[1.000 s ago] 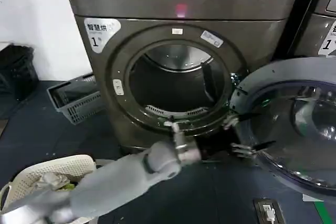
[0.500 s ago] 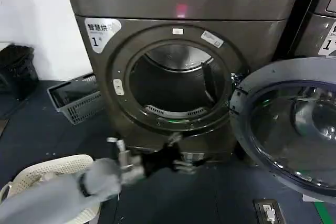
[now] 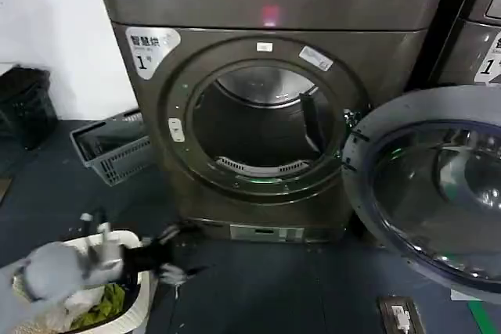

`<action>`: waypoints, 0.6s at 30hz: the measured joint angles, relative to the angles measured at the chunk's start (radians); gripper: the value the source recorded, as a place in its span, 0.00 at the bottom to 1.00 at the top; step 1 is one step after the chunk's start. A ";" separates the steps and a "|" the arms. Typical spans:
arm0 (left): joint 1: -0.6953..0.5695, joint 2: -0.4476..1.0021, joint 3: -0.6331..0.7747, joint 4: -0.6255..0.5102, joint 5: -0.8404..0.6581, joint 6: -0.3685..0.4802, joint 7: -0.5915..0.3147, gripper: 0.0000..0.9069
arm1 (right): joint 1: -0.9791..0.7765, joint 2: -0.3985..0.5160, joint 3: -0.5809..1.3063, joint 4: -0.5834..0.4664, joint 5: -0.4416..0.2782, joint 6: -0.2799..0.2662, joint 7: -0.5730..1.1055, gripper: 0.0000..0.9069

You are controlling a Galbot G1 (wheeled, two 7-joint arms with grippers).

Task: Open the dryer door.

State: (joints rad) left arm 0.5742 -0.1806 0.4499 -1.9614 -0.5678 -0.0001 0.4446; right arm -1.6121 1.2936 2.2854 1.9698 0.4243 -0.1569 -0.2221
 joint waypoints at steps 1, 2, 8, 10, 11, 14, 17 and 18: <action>0.020 0.024 -0.021 0.007 0.016 0.008 0.003 1.00 | 0.002 0.000 -0.003 0.003 0.000 -0.001 0.000 1.00; 0.038 0.048 -0.039 0.013 0.031 0.012 0.014 1.00 | 0.003 0.000 -0.004 0.007 0.000 -0.001 -0.001 1.00; 0.100 0.161 -0.115 0.080 0.141 0.002 0.101 1.00 | 0.000 -0.005 0.000 0.011 0.002 0.000 -0.002 1.00; 0.109 0.183 -0.132 0.102 0.175 0.011 0.131 1.00 | -0.002 -0.005 0.000 0.009 0.002 0.000 -0.002 1.00; 0.111 0.193 -0.137 0.112 0.200 0.016 0.144 1.00 | -0.003 -0.005 0.000 0.007 0.002 0.001 -0.002 1.00; 0.116 0.211 -0.145 0.125 0.248 0.019 0.177 1.00 | -0.005 -0.006 0.000 -0.002 0.002 0.003 -0.002 1.00; 0.118 0.215 -0.154 0.141 0.295 0.013 0.204 1.00 | -0.008 -0.007 -0.001 -0.004 0.002 0.004 -0.002 1.00; 0.118 0.216 -0.156 0.149 0.313 0.013 0.210 1.00 | -0.010 -0.007 -0.001 -0.005 0.003 0.004 -0.001 1.00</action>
State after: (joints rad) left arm 0.6925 0.0355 0.2940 -1.8126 -0.2545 0.0125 0.6545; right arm -1.6217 1.2865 2.2847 1.9644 0.4269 -0.1529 -0.2234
